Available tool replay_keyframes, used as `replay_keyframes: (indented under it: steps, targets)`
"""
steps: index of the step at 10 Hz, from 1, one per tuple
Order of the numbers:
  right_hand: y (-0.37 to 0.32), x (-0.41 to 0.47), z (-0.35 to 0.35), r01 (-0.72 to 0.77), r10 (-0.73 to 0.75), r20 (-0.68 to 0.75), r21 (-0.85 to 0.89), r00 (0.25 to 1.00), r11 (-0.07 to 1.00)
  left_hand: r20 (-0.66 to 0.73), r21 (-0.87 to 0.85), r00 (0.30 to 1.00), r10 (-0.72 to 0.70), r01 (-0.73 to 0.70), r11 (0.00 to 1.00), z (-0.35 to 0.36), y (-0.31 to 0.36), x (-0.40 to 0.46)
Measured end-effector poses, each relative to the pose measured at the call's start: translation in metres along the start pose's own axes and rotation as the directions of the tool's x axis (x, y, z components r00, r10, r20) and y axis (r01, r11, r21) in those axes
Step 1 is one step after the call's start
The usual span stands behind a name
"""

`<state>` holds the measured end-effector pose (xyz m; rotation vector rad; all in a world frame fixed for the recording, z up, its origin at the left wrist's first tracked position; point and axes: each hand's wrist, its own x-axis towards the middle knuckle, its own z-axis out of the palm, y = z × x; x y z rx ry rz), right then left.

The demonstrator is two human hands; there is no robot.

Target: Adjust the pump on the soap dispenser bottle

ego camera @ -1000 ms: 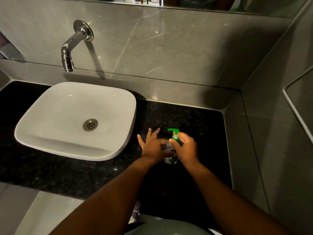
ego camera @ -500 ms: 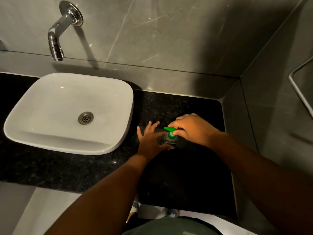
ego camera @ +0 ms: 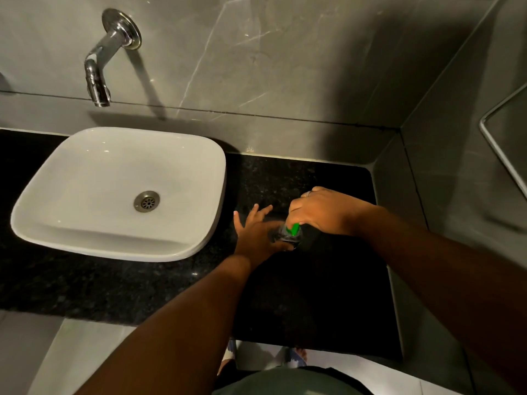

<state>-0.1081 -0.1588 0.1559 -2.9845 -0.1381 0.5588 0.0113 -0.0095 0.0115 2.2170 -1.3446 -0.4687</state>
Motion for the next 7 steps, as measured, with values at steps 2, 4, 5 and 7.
replay_keyframes:
  steps: [2,4,5,7]
  targets:
    - [0.002,-0.001,0.001,0.012,-0.012,0.011,0.012,1.000,1.000,0.014,0.034,1.000,-0.006,0.005,0.999,-0.002,0.001,0.001]
    - [0.002,-0.003,-0.001,0.062,-0.062,-0.014,-0.019,0.998,0.998,0.017,0.043,1.000,-0.003,0.002,0.999,0.000,-0.001,-0.001]
    - [0.001,-0.002,0.000,0.067,-0.067,-0.022,-0.016,0.997,0.998,0.014,0.054,1.000,0.000,-0.001,0.999,0.003,-0.002,-0.002]
    - [0.000,-0.021,0.016,-0.120,0.163,-0.242,0.184,0.956,0.976,0.086,0.164,0.996,-0.003,-0.011,0.986,0.004,-0.010,-0.005]
